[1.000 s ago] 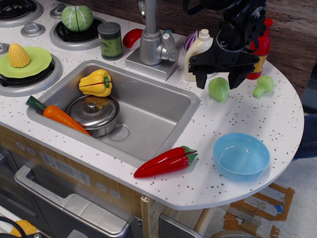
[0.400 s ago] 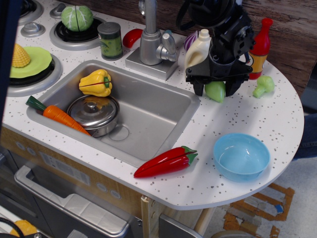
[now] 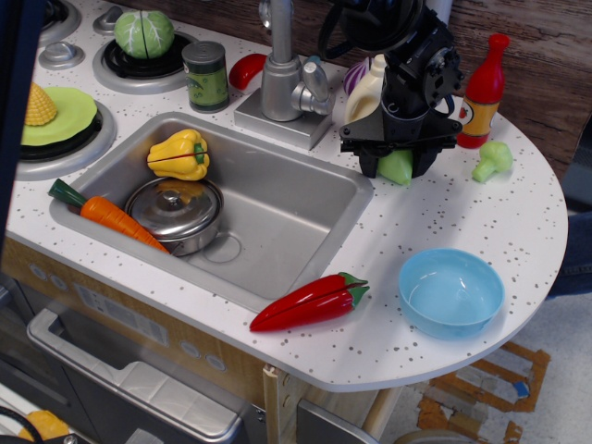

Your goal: Put pear in bowl

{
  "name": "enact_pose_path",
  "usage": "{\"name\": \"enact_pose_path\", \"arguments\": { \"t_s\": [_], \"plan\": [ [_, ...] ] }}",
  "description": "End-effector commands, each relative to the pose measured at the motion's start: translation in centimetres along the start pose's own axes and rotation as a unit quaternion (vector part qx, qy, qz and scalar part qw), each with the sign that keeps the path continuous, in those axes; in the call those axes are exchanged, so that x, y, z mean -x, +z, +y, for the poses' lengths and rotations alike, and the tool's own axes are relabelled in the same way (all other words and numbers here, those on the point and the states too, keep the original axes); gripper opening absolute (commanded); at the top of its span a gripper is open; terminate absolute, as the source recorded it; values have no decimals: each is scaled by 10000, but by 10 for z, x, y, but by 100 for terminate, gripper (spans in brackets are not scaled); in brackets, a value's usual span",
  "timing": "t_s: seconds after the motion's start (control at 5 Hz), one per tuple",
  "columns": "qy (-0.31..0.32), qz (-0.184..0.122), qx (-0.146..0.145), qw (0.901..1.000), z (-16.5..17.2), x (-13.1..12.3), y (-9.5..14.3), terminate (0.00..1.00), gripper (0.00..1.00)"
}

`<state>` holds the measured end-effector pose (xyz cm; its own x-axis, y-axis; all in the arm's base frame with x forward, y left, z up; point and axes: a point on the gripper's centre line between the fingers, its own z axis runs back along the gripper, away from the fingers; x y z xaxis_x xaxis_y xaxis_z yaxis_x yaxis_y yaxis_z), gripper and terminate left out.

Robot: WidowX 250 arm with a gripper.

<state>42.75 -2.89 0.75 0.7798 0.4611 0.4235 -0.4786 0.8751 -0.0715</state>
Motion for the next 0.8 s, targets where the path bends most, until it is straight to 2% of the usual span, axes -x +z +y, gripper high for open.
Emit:
{"name": "enact_pose_path", "arguments": {
  "t_s": [0.0,0.2,0.4,0.6],
  "plan": [
    [163,-78,-184,9997,-5,-6,43,0,0],
    [462,377,-279,9978,-8,5,79,0,0],
    [891,713,-332,9929,-10,37,112,0,0],
    [1085,896,-482,9889,-17,66,126,0,0]
  ]
}}
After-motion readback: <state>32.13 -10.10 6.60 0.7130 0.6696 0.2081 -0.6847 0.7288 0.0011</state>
